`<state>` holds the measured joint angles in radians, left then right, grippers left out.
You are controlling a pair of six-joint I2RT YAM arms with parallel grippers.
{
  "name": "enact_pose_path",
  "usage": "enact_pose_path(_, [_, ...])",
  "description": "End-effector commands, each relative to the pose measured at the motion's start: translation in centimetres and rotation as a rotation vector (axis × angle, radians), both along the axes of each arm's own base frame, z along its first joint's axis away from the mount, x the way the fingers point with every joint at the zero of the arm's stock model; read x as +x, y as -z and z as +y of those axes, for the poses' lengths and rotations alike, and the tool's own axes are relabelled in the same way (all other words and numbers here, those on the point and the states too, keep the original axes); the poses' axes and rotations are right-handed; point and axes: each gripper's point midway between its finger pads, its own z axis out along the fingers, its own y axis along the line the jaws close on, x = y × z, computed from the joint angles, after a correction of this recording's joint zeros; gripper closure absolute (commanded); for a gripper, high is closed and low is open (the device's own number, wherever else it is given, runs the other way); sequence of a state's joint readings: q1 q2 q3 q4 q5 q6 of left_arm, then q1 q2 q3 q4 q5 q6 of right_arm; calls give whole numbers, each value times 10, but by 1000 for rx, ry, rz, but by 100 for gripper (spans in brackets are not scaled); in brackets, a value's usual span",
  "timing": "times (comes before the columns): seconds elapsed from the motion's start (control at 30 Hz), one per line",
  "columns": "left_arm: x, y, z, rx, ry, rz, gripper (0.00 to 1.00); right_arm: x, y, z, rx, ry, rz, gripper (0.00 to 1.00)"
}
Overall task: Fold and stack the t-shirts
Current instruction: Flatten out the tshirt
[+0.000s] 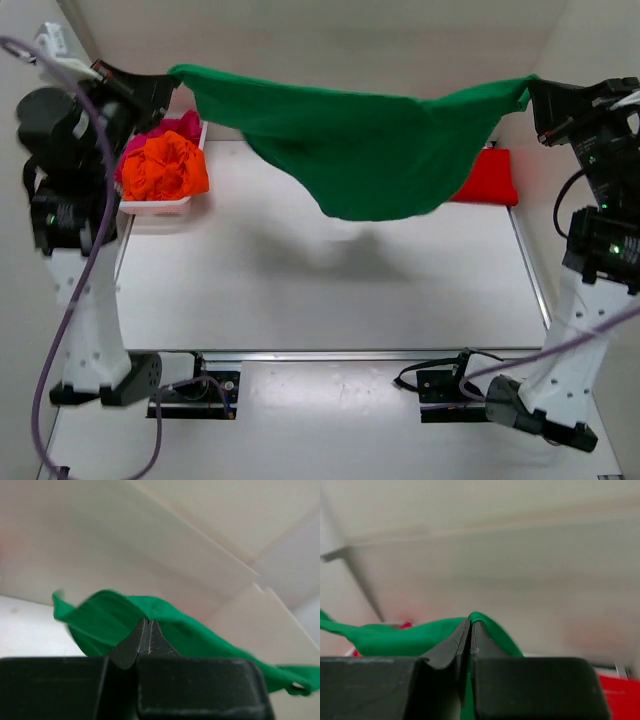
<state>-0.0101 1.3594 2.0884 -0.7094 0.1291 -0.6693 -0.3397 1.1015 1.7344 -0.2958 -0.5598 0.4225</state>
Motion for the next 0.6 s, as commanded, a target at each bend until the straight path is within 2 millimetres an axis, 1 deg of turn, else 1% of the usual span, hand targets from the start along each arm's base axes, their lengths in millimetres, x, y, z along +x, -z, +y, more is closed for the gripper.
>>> enact_pose_path(0.0, [-33, 11, -21, 0, 94, 53, 100, -48, -42, 32, -31, -63, -103, 100])
enact_pose_path(0.03, [-42, 11, -21, -17, 93, 40, 100, -59, -48, 34, -42, -45, -126, 100])
enact_pose_path(0.07, [-48, 8, -17, -27, 76, 19, 100, -75, -59, 36, -47, -25, -164, 100])
enact_pose_path(0.1, [-54, 2, -22, -28, 93, -1, 100, -80, -58, 39, -50, -34, -165, 100])
enact_pose_path(0.17, [-63, -3, -21, -32, 81, -5, 100, -101, -71, 44, -44, -25, -212, 100])
enact_pose_path(0.2, [-67, -11, -22, -33, 83, -26, 100, -105, -72, 46, -49, -27, -219, 100])
enact_pose_path(0.23, [-68, -12, -20, -33, 75, -24, 100, -111, -77, 47, -49, -29, -235, 99])
enact_pose_path(0.27, [-69, -13, -21, -33, 78, -25, 100, -104, -71, 45, -51, -21, -209, 99])
enact_pose_path(0.3, [-71, -14, -21, -37, 75, -29, 100, -109, -76, 46, -52, -20, -225, 100])
enact_pose_path(0.33, [-74, -16, -20, -36, 72, -37, 100, -107, -75, 45, -51, -16, -221, 100])
enact_pose_path(0.37, [-70, -12, -20, -41, 66, -23, 100, -111, -76, 44, -57, -9, -224, 100])
enact_pose_path(0.4, [-70, -12, -19, -38, 63, -28, 100, -110, -75, 44, -59, -9, -222, 100])
enact_pose_path(0.43, [-68, -8, -16, -39, 43, -16, 100, -100, -70, 40, -62, 12, -203, 100])
enact_pose_path(0.47, [-67, -4, -15, -35, 35, -8, 100, -98, -69, 39, -64, 17, -200, 100])
enact_pose_path(0.5, [-64, -1, -15, -27, 30, -7, 100, -88, -61, 36, -67, 25, -171, 100])
enact_pose_path(0.57, [-54, 13, -12, -10, 13, 22, 100, -68, -45, 35, -67, 8, -125, 100])
